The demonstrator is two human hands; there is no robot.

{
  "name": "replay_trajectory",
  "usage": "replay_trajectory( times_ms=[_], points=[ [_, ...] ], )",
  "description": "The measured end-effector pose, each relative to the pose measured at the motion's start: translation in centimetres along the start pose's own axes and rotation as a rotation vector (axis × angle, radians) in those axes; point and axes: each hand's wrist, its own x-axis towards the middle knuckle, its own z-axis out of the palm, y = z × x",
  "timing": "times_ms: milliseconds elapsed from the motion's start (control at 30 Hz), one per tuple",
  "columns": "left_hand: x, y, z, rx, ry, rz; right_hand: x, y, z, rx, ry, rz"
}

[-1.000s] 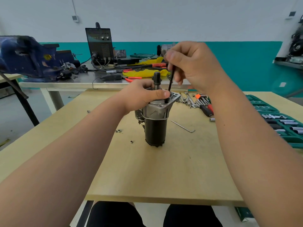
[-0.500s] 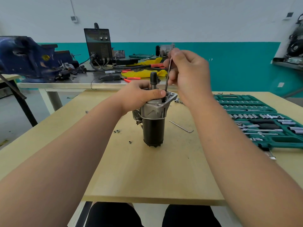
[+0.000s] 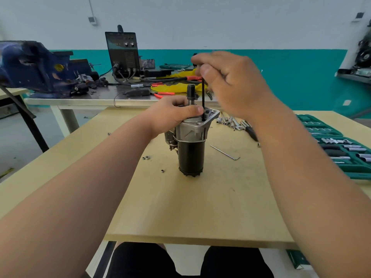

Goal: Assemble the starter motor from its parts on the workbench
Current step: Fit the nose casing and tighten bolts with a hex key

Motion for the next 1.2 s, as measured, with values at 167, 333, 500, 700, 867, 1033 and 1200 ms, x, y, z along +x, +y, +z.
replay_trajectory(
  times_ms=[167,333,500,700,867,1033,1200],
  points=[
    [0.2,-0.3,-0.1,-0.013,0.001,-0.007,1.8,-0.7,-2.0,0.057,-0.145,0.114],
    [0.0,-0.1,0.2,-0.027,-0.001,0.005,2.5,-0.3,-0.3,0.618,-0.188,0.517],
    [0.1,-0.1,0.1,-0.04,-0.004,0.011,1.4,0.5,1.8,1.287,0.042,0.687],
    [0.1,-0.1,0.2,-0.04,0.002,0.017,-1.3,-0.2,4.1,0.164,0.446,0.18],
    [0.2,-0.3,0.1,-0.038,-0.021,0.033,-0.4,-0.6,1.3,0.064,0.091,0.114],
    [0.5,-0.7,0.0,-0.035,-0.031,0.024,0.4,0.0,-1.4,0.279,-0.146,0.167],
    [0.1,-0.3,0.3,-0.045,-0.039,0.05,1.9,0.4,-0.9,0.218,-0.113,0.258]
  ],
)
